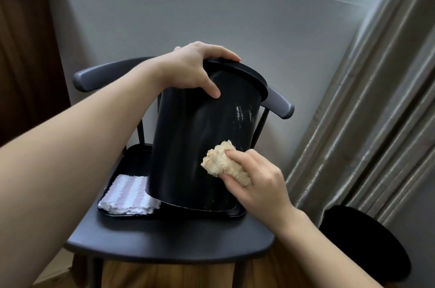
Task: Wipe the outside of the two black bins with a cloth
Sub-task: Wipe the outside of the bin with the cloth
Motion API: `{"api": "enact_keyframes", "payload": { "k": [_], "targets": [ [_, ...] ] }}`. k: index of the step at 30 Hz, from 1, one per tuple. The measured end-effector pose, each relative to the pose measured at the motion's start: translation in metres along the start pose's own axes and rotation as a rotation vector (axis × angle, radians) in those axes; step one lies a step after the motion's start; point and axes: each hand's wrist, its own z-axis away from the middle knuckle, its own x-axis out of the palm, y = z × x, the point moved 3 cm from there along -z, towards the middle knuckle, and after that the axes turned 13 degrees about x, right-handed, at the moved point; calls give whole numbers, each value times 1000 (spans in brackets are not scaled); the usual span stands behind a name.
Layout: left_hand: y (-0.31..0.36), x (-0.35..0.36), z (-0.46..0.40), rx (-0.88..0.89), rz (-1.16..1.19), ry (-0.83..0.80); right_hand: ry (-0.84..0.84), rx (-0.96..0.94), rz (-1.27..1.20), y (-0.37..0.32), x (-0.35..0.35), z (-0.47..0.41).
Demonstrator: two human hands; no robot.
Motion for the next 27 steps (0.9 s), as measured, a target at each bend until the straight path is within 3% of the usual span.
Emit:
{"api": "enact_keyframes", "payload": {
  "k": [5,10,13,19,27],
  "targets": [
    [-4,-3,1,-10,0,5,-107,-88,-42,-2,11,31],
    [-2,-5,1,-10,4,-5,-100,-94,-44,-4,13,38],
    [4,-1,-2,-43,-127,14,-92,-93,-42,-5,11,38],
    [21,14,-7,61,-386,-29,-102,-86,-31,-6,9,37],
    [13,2,2,22,-207,73,-111,-84,-57,-4,4,37]
  ]
}}
